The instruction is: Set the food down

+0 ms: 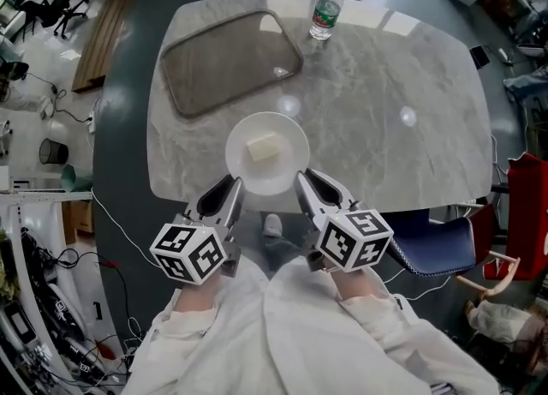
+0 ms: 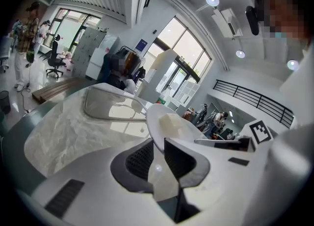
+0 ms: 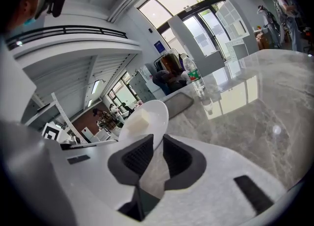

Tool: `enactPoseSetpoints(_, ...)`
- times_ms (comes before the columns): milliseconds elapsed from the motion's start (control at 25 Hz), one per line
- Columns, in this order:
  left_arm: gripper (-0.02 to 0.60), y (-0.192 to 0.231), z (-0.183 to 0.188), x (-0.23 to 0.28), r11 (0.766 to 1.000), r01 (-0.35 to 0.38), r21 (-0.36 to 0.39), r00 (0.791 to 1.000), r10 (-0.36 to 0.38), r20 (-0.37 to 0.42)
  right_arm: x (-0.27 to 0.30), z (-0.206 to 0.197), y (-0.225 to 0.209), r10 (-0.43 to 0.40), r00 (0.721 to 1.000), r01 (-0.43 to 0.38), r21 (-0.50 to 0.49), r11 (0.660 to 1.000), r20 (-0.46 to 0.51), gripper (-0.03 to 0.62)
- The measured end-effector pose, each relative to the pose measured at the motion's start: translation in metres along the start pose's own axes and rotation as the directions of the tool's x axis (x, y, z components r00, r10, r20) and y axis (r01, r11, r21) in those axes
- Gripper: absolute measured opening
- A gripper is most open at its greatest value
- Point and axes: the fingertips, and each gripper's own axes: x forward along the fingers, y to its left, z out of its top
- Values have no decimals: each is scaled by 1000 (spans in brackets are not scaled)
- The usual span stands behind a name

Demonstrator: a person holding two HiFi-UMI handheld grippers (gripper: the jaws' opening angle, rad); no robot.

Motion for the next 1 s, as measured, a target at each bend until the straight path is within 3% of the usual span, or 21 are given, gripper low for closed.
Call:
enactPoseSetpoints(280, 74, 18, 19, 10, 1000, 4, -6, 1000, -4, -6, 24, 18, 6, -2, 1000, 2, -6, 1000, 1, 51)
enactPoseSetpoints(1000, 74, 102, 110, 83, 999, 54, -3, 998, -54, -38, 144, 87, 6, -54, 999, 54, 12, 998, 9, 51)
